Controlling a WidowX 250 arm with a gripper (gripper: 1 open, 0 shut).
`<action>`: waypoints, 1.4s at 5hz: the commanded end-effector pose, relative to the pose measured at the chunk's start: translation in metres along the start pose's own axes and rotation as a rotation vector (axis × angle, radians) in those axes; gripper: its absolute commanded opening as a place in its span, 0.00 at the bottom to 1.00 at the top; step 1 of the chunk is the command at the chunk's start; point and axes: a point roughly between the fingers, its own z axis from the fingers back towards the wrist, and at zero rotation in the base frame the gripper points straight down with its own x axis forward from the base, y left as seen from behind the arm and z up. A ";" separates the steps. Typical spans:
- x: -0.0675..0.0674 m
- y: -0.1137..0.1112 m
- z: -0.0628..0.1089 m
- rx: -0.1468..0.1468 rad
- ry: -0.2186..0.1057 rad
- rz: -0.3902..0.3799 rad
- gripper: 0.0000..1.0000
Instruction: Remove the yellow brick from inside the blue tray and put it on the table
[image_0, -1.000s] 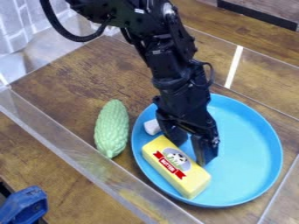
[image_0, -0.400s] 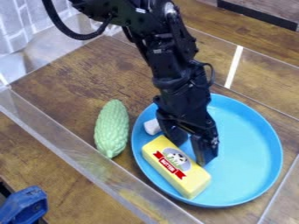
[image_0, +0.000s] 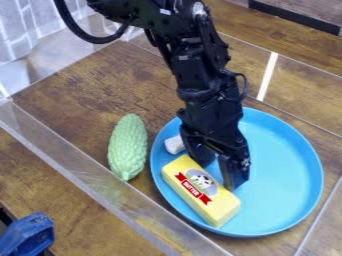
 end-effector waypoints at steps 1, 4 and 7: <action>-0.012 -0.009 -0.015 -0.020 0.084 -0.009 1.00; -0.016 -0.014 -0.017 -0.022 0.144 -0.038 1.00; -0.020 -0.018 -0.017 -0.026 0.197 -0.067 1.00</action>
